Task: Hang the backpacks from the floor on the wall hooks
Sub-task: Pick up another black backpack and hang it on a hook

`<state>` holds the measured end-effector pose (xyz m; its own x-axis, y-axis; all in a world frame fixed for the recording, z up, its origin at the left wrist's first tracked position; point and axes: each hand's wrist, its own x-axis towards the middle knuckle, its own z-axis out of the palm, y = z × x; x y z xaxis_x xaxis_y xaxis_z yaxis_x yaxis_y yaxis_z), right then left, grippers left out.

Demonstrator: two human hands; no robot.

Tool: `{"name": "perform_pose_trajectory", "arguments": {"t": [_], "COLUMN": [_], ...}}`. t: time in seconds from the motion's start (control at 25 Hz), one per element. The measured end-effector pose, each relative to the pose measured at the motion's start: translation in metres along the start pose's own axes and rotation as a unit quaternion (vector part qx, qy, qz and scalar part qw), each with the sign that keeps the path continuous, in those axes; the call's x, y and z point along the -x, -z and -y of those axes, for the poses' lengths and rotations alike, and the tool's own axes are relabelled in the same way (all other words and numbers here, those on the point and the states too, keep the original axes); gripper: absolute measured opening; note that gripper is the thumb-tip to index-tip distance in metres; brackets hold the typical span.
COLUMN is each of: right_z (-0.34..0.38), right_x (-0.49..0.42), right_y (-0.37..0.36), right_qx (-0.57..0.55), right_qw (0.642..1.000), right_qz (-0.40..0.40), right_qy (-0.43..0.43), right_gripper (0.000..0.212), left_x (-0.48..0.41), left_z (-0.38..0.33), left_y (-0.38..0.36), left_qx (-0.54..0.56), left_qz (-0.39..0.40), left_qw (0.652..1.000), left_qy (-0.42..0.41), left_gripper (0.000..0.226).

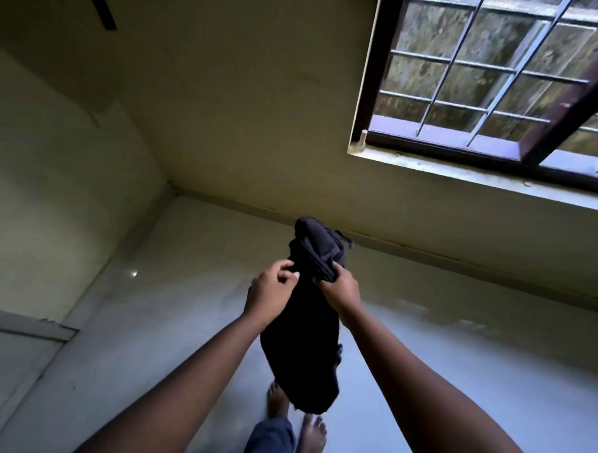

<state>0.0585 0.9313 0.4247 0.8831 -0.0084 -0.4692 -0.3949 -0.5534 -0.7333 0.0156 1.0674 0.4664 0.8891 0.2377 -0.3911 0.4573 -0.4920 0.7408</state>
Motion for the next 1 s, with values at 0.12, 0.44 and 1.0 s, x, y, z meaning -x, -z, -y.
{"name": "perform_pose_trajectory", "arguments": {"t": [0.12, 0.44, 1.0], "right_z": [-0.003, 0.013, 0.050], "right_x": [0.007, 0.032, 0.021], "right_y": [0.012, 0.035, 0.007], "right_qx": [0.028, 0.019, -0.173], "right_qw": [0.998, 0.993, 0.968], "right_qz": [0.003, -0.022, 0.152], "right_qy": [0.058, 0.114, -0.097], "right_gripper": [0.038, 0.040, 0.057], "left_x": [-0.011, -0.029, -0.001], "left_z": [-0.009, -0.037, 0.004], "left_y": [0.001, 0.012, 0.051], "left_qx": [-0.111, -0.386, -0.363], "left_qz": [-0.056, -0.052, -0.063], "left_qw": [0.973, 0.871, 0.794], "left_qy": [-0.195, -0.299, -0.483], "left_gripper": [0.054, 0.047, 0.047]}}
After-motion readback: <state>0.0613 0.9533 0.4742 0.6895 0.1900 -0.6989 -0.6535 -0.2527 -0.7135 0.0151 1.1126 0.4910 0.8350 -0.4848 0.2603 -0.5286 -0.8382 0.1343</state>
